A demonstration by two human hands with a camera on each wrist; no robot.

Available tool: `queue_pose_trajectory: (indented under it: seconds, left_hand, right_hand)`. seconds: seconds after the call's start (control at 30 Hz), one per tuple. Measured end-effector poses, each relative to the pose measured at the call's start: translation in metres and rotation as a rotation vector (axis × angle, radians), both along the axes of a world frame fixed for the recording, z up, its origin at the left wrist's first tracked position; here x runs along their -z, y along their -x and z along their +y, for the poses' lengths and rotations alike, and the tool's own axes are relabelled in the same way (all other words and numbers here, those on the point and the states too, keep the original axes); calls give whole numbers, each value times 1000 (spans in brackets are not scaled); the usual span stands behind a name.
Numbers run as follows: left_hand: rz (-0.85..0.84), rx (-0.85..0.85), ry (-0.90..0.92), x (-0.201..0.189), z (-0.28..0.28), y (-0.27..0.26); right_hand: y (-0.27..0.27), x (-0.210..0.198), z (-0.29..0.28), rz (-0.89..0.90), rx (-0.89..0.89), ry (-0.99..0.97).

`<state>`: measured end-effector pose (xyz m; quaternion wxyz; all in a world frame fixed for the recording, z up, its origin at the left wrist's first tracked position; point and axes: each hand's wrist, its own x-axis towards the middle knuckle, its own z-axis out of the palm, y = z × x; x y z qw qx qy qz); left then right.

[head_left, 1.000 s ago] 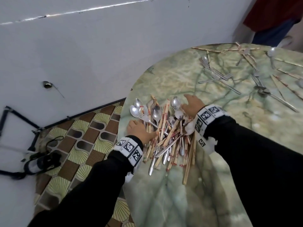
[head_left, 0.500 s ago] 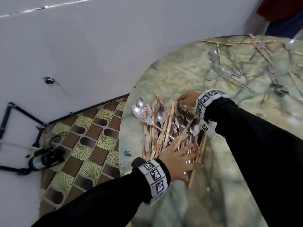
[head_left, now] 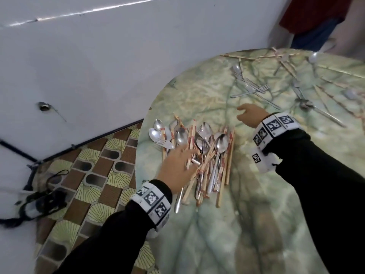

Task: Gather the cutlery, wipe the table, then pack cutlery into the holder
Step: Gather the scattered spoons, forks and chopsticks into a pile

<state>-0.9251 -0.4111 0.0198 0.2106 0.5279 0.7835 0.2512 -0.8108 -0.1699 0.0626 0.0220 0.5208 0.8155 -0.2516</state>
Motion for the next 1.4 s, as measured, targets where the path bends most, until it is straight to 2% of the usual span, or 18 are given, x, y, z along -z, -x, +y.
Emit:
queue_pose_trajectory:
  seconds: [0.07,0.13,0.2,0.27,0.4,0.47,0.53,0.63,0.8,0.87,1.03,1.4]
  left_hand:
    - [-46,-267,7,8,-1,20]
    - [-58,-373,161,23,2,36]
    - [-147,-325,222,38,8,44]
    - [-203,-261,186,47,14,46]
    - [-172,-231,141,56,15,47]
    - [-189,-209,146,56,12,46]
    - [-153,-220,168,54,8,46]
    - [-6,-250,203,42,2,35]
    - [207,-100,94,10,4,-7]
    - [249,-42,71,-1,7,-29]
    - [305,81,78,-22,17,-91]
    - [318,37,213,-42,25,-236]
  right_hand:
    - [-18,9,-12,8,92,41]
    - [-26,23,-34,15,127,158]
    - [-26,39,-61,6,92,285]
    - [-20,53,-87,37,65,342]
    - [-12,79,-109,264,144,298]
    - [-15,73,-116,314,120,318]
    - [-22,65,-120,311,70,323]
    - [-39,61,-118,218,7,236]
    - [-79,48,-123,51,-107,64]
    - [-94,45,-121,31,-160,-10]
    - [-137,36,-116,-17,-255,-57]
    - [-268,7,-110,-120,-410,-65]
